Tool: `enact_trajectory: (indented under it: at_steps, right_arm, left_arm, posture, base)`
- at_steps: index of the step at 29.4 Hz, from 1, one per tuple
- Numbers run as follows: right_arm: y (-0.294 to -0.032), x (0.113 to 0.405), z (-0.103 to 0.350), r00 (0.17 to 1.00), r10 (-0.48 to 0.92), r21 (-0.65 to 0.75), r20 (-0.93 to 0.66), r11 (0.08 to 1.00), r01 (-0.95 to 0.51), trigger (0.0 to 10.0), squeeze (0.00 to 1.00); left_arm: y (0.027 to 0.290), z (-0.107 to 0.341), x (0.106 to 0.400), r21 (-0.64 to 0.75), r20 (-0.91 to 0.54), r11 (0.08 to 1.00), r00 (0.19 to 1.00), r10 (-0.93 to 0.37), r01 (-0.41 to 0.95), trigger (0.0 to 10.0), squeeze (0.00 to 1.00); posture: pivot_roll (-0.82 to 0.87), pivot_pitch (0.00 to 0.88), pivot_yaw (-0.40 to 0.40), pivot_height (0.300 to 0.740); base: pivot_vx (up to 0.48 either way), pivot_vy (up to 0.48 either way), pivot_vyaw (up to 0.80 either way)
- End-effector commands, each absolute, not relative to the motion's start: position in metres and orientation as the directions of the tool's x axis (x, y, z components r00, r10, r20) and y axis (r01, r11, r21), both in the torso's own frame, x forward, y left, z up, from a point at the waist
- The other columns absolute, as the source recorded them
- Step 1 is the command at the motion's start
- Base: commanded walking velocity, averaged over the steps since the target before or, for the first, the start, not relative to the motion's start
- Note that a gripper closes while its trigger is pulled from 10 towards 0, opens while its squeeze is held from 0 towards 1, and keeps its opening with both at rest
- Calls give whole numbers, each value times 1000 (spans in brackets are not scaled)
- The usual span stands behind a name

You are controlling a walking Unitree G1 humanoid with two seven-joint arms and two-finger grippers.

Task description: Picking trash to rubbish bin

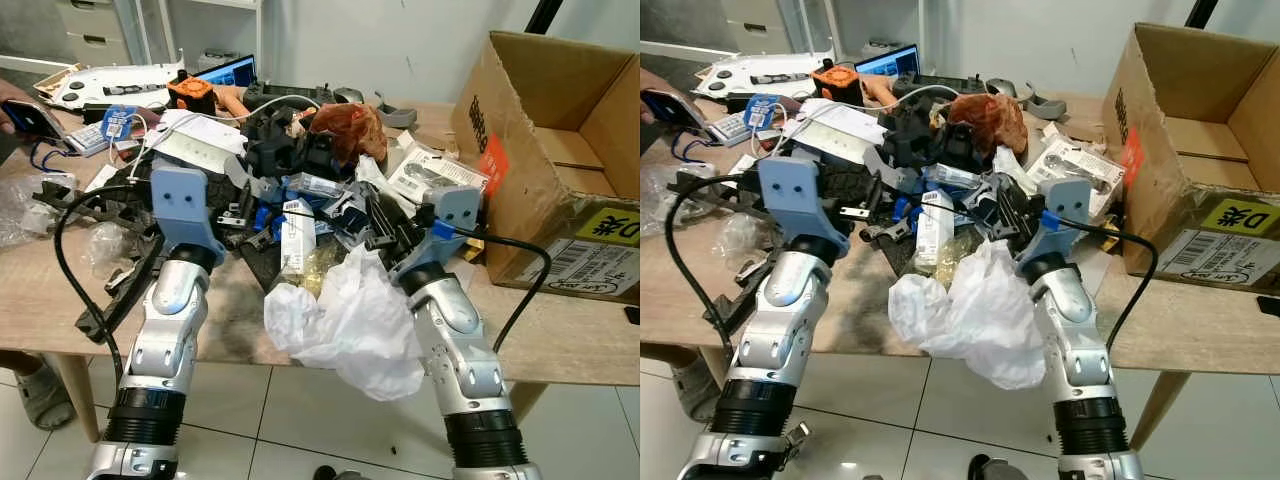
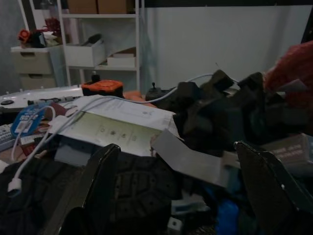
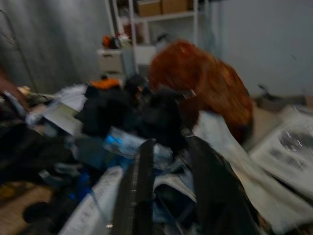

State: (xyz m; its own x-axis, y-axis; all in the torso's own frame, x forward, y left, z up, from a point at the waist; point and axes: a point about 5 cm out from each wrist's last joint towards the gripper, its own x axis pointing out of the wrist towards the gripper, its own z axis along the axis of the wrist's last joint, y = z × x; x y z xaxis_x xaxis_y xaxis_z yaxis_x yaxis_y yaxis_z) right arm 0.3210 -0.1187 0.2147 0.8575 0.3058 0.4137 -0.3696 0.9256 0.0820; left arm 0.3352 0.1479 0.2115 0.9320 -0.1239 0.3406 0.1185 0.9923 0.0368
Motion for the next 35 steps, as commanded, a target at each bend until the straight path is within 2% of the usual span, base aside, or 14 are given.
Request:
enact_trajectory:
  at_steps: [1, 6, 7, 9, 10, 13, 17, 24, 25, 27, 28, 29, 34, 35]
  right_arm:
    - [-116, 317, 219, 837, 342, 75, 427, 909, -410, 10000, 1000]
    - [-104, 320, 240, 823, 490, -44, 287, 865, -500, 10000, 1000]
    - [-107, 322, 247, 826, 492, -56, 276, 866, -497, 10000, 173]
    - [-109, 323, 252, 827, 489, -60, 276, 868, -493, 10000, 173]
    - [-113, 323, 260, 822, 484, -50, 301, 869, -493, 10000, 0]
    - [-128, 317, 284, 763, 537, -4, 359, 819, -574, 10000, 0]
    - [-152, 287, 285, 629, 760, -127, 164, 648, -751, 10000, 0]
    - [-156, 249, 296, 457, 887, -106, 65, 462, -881, 10000, 0]
    - [-155, 244, 294, 425, 905, -96, 26, 426, -900, 10000, 141]
    - [-155, 238, 289, 408, 912, -89, -38, 404, -911, 10000, 612]
    - [-155, 238, 289, 408, 912, -89, -38, 404, -911, 10000, 612]
    - [-155, 238, 288, 412, 910, -87, -50, 407, -909, 10000, 961]
    - [-171, 243, 291, 529, 845, -116, -80, 520, -847, 10000, 1000]
    - [-173, 244, 292, 543, 835, -132, -81, 531, -837, 10000, 529]
  left_arm:
    - [150, 206, 333, 37, 341, 993, 933, -118, 112, 10000, 0]
    - [167, 214, 337, 52, 357, 995, 929, -101, 88, 10000, 0]
    - [171, 216, 338, 44, 361, 995, 928, -94, 84, 10000, 0]
    - [174, 217, 338, 38, 363, 996, 928, -91, 83, 10000, 0]
    - [174, 218, 339, 35, 365, 995, 925, -101, 95, 10000, 0]
    - [171, 221, 338, 44, 357, 979, 912, -200, 198, 10000, 0]
    - [165, 216, 331, 123, 303, 932, 881, -364, 342, 10000, 0]
    - [160, 217, 327, 129, 284, 903, 857, -430, 410, 10000, 0]
    - [159, 216, 327, 129, 278, 897, 853, -442, 423, 10000, 0]
    - [157, 215, 325, 125, 271, 886, 843, -464, 447, 10000, 0]
    - [157, 215, 325, 125, 271, 886, 843, -464, 447, 10000, 0]
    - [157, 215, 324, 124, 270, 882, 840, -471, 455, 10000, 0]
    - [160, 209, 323, 122, 251, 885, 848, -466, 450, 10000, 0]
    - [161, 208, 323, 115, 252, 890, 853, -456, 442, 10000, 0]
  posture:
    - [20, 154, -18, 740]
    - [10, 158, -21, 740]
    - [7, 157, -23, 740]
    - [7, 157, -23, 740]
    - [9, 161, -29, 740]
    - [6, 162, -35, 740]
    - [-1, 161, -32, 740]
    - [-13, 167, -34, 740]
    - [-13, 167, -34, 740]
    - [-12, 166, -36, 740]
    - [-12, 166, -36, 740]
    - [-12, 166, -36, 740]
    - [-10, 132, -35, 740]
    - [-10, 132, -35, 740]
  base:
    - [0, 0, 0]
    - [0, 0, 0]
    - [0, 0, 0]
    - [0, 0, 0]
    - [0, 0, 0]
    - [0, 0, 0]
    - [0, 0, 0]
    - [0, 0, 0]
    - [0, 0, 0]
    - [0, 0, 0]
    - [0, 0, 0]
    - [0, 0, 0]
    - [0, 0, 0]
    - [0, 0, 0]
